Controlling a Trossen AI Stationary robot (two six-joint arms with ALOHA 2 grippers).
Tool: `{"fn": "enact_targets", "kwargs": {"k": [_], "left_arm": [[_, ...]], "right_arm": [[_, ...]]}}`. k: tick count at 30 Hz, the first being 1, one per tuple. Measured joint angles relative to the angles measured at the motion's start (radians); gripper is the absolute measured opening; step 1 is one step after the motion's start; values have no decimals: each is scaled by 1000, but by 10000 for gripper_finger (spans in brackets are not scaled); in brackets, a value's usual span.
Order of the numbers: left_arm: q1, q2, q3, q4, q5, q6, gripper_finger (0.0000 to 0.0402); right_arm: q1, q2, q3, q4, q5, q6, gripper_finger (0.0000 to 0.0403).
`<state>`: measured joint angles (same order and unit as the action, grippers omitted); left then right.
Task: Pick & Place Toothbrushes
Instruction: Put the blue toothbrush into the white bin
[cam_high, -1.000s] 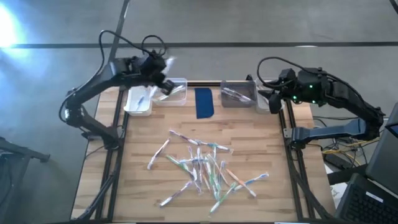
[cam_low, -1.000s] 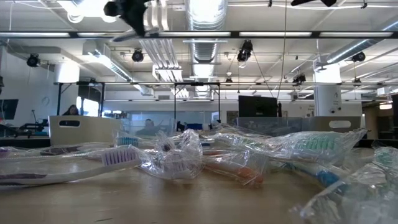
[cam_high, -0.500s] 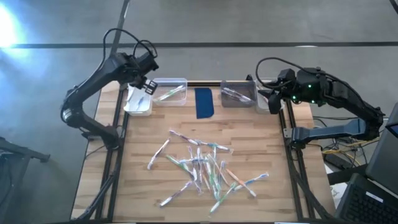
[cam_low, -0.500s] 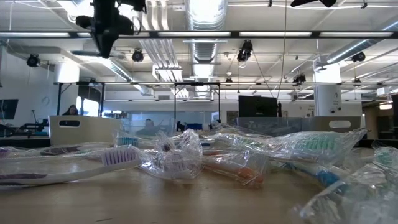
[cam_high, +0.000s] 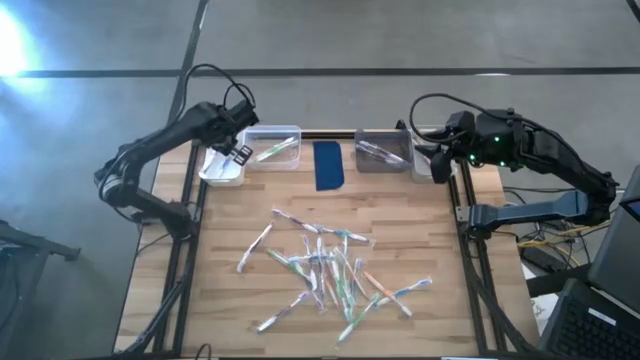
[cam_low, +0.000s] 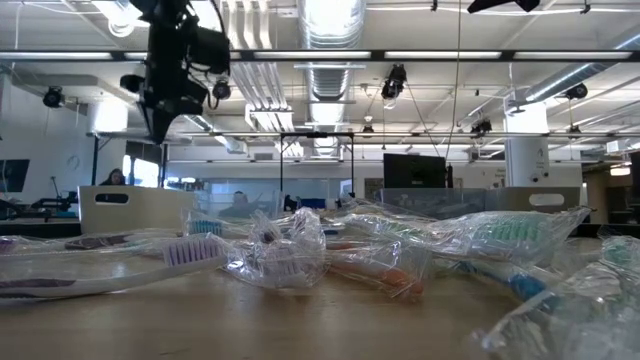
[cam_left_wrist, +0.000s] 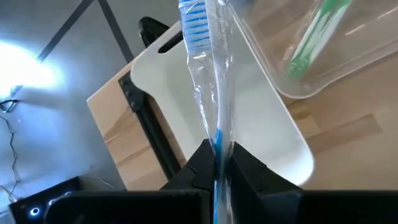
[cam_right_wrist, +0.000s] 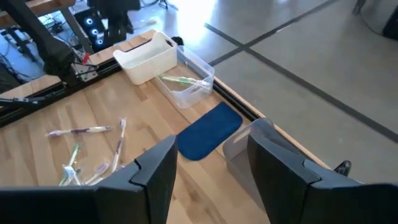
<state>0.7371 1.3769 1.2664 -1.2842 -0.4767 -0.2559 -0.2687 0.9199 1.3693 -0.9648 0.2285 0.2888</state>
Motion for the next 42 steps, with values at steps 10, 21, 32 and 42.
{"fn": "enact_targets", "kwargs": {"k": [10,21,32,42], "left_arm": [[93,25,-133,119,25,50,21],[122,130,-136,141,40,79,21],[139,206,-134,221,31,102,21],[172,222,-160,272,21,138,21]], "right_arm": [[0,0,0,0,27,-1,169],[-1,-1,0,0,86,-6,192],[-1,-2,-1,-30,87,-12,181],[-1,-2,-1,-31,87,-12,171]]}}
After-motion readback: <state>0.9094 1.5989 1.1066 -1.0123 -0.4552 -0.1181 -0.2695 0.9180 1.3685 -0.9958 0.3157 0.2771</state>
